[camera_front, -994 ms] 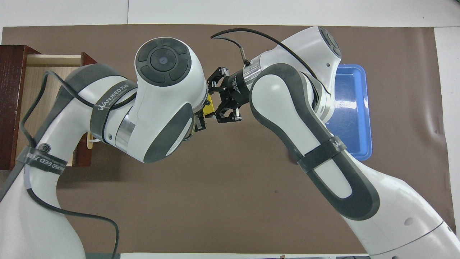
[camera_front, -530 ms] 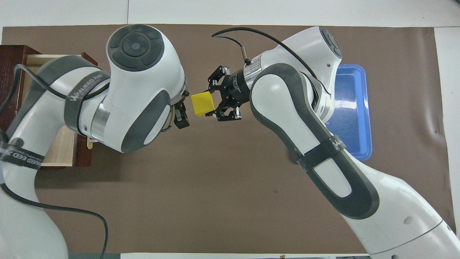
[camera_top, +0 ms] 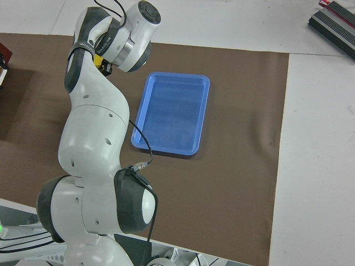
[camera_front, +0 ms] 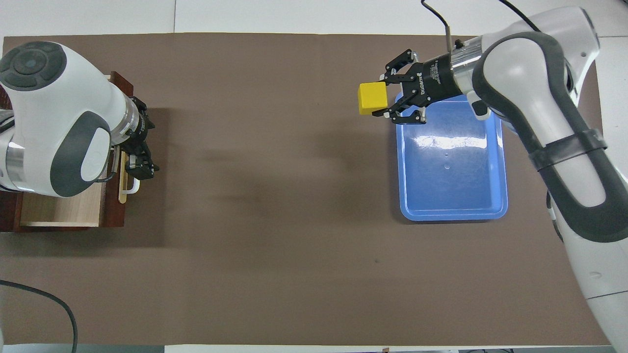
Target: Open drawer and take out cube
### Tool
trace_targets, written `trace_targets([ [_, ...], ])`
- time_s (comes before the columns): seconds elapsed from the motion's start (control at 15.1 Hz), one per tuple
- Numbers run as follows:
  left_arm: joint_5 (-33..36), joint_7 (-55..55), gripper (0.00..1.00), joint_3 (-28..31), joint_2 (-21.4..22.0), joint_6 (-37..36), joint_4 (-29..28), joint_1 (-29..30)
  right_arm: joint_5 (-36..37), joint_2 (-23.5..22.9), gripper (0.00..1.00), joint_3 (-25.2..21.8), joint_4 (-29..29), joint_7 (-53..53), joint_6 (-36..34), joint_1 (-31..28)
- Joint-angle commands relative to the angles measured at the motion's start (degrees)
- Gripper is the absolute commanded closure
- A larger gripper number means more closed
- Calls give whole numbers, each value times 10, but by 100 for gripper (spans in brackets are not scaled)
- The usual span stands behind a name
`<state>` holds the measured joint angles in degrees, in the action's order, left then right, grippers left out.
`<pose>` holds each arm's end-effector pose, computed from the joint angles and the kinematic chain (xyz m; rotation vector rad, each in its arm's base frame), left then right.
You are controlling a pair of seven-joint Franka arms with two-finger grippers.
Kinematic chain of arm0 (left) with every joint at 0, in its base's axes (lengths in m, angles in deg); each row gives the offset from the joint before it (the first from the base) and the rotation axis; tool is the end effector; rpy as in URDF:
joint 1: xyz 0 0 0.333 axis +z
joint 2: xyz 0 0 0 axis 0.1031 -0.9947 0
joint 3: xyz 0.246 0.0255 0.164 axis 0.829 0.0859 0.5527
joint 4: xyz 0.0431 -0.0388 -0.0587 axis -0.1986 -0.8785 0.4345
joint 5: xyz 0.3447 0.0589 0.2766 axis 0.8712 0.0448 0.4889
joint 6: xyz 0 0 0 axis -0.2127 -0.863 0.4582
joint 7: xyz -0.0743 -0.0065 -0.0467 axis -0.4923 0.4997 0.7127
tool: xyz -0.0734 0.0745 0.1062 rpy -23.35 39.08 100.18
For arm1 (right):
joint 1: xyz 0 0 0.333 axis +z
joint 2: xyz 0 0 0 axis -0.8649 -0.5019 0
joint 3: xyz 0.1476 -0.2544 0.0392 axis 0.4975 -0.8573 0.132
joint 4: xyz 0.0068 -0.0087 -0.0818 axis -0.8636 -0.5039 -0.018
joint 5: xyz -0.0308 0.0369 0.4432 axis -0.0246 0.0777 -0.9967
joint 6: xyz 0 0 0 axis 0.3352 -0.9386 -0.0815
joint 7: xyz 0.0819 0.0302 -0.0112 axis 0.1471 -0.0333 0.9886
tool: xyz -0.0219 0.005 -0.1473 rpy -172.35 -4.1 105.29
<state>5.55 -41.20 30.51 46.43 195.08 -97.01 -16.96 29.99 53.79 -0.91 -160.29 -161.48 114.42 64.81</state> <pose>0.6361 -0.1268 0.3690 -2.0709 -2.2501 -0.0294 0.7340 0.1538 0.3566 -1.7733 1.7079 0.7548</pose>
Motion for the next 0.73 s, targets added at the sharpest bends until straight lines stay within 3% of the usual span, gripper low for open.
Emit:
trace_targets([
  [0.0,14,63,0,-6,25,21,-30,42,-6,8,100,8,-33,20,-8,-47],
  [0.4,41,170,0,-6,22,33,-27,122,-6,19,100,5,-114,35,4,-108],
  [0.66,46,227,0,-7,21,51,-26,176,-5,30,100,0,-191,83,50,-134],
])
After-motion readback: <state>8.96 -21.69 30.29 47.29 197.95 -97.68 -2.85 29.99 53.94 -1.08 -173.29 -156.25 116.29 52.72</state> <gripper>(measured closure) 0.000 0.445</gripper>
